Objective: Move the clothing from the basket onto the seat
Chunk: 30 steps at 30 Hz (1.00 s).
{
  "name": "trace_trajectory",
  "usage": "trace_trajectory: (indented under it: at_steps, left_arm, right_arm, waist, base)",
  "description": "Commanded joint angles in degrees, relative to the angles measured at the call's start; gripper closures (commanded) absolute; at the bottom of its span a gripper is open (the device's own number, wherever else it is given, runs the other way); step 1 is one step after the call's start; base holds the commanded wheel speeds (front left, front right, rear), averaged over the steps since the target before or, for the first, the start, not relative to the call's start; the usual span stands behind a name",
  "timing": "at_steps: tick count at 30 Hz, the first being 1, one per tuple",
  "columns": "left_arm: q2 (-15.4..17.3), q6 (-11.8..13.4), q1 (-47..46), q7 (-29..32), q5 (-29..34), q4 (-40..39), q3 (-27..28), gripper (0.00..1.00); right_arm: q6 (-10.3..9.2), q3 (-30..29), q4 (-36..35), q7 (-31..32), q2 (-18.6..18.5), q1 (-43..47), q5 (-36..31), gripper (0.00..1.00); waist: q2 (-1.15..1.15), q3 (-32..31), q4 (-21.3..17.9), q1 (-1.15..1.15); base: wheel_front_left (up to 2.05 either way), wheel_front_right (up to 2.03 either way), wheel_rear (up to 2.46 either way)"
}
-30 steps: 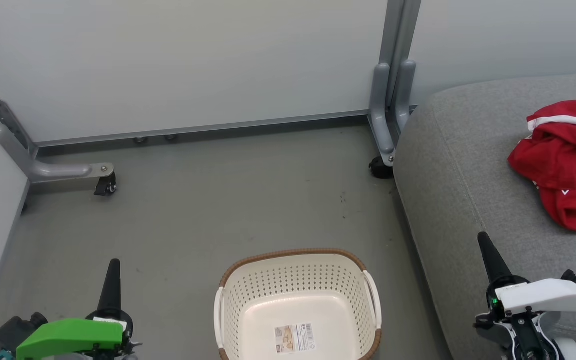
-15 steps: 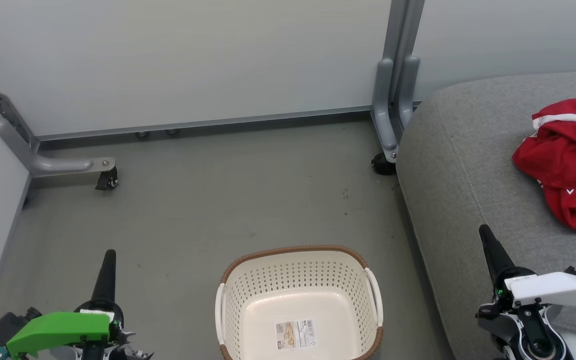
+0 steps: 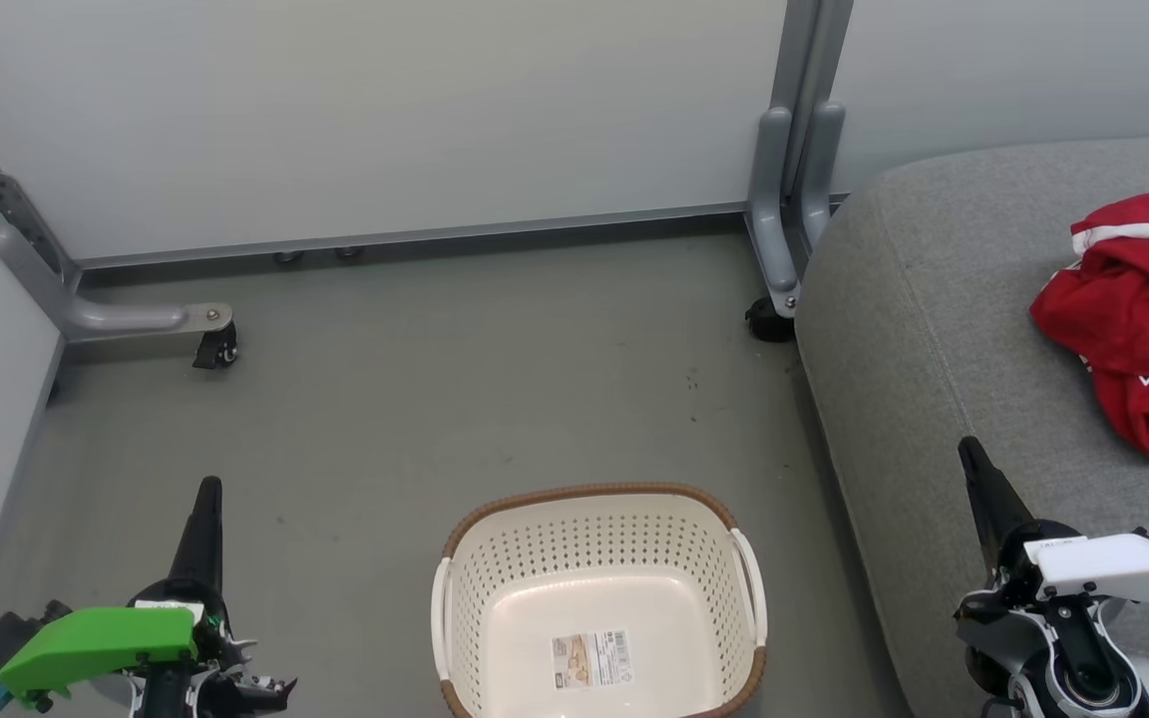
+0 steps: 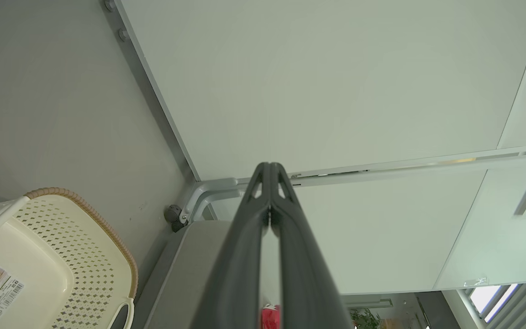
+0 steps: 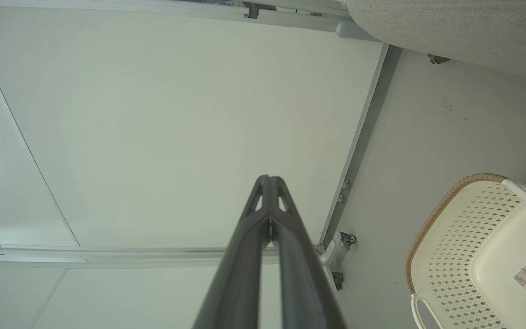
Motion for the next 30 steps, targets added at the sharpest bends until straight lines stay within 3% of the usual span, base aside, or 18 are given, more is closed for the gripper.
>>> trace_trajectory:
  at_steps: [1,15,30]
  left_arm:
    - [0.24,-0.39,-1.19,0.31,-1.16,0.06,0.29,1.00]
    - [0.04,-1.24,-2.67,1.88,-6.55,0.92,1.46,1.00]
    - [-0.33,-1.20,-2.54,2.13,-5.75,0.91,1.78,1.00]
  right_arm:
    - [0.03,-0.27,0.11,0.44,0.07,-0.63,1.18,1.00]
    - [0.02,-1.29,0.61,1.93,0.44,-1.53,6.37,1.00]
    - [0.02,-1.55,0.61,2.13,0.62,-1.43,5.75,1.00]
  waist:
    - [0.00,0.07,0.04,0.00]
    - [0.00,0.76,0.42,0.00]
    - [0.00,0.76,0.42,0.00]
  base:
    - [0.00,0.00,0.00]
    - [0.00,0.00,0.00]
    - [0.00,0.00,0.00]
